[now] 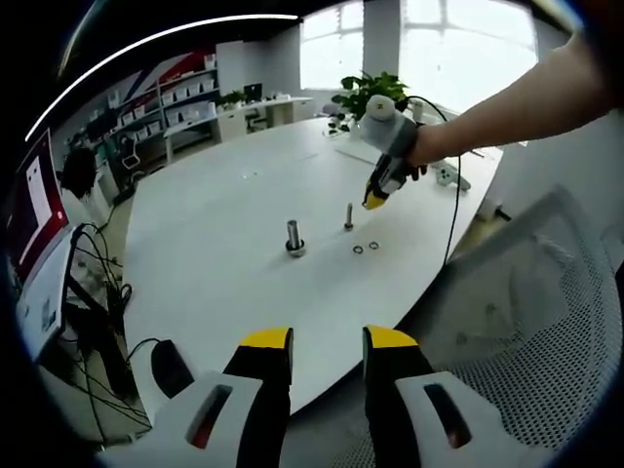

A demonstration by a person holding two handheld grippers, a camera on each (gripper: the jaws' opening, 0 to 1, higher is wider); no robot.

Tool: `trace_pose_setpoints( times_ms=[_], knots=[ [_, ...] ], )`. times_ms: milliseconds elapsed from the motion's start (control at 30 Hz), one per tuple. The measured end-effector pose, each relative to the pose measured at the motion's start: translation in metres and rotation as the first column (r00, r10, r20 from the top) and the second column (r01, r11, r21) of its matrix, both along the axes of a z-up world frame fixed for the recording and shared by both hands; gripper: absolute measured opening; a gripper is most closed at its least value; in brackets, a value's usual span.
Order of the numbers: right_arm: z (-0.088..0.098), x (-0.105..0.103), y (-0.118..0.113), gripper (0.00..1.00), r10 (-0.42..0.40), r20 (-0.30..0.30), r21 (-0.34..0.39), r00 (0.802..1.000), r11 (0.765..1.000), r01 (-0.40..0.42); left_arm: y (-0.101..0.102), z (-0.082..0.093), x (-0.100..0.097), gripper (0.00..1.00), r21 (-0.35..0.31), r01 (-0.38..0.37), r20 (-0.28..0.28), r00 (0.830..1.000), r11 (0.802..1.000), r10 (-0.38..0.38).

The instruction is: Place the washer onto the threaded stud by aligning its center hole with the stud, sliding it down to the base, and recovering from edge contact or off-axis alignment until the washer reaches the visible bottom stop.

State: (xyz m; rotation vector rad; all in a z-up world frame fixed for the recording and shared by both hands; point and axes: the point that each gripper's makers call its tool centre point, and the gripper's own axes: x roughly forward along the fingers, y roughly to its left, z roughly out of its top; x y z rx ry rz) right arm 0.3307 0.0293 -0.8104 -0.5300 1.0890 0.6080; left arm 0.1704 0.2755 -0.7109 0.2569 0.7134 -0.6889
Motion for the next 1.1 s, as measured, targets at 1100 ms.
trace_pose_setpoints(
  times_ms=[1100],
  knots=[
    [0.013,0.015,0.002,0.14,-0.005,0.038,0.021,0.999,1.000,0.004,-0.001,-0.002,-0.002,0.27,0.006,0.013,-0.009,1.000,1.000,-0.013]
  ],
)
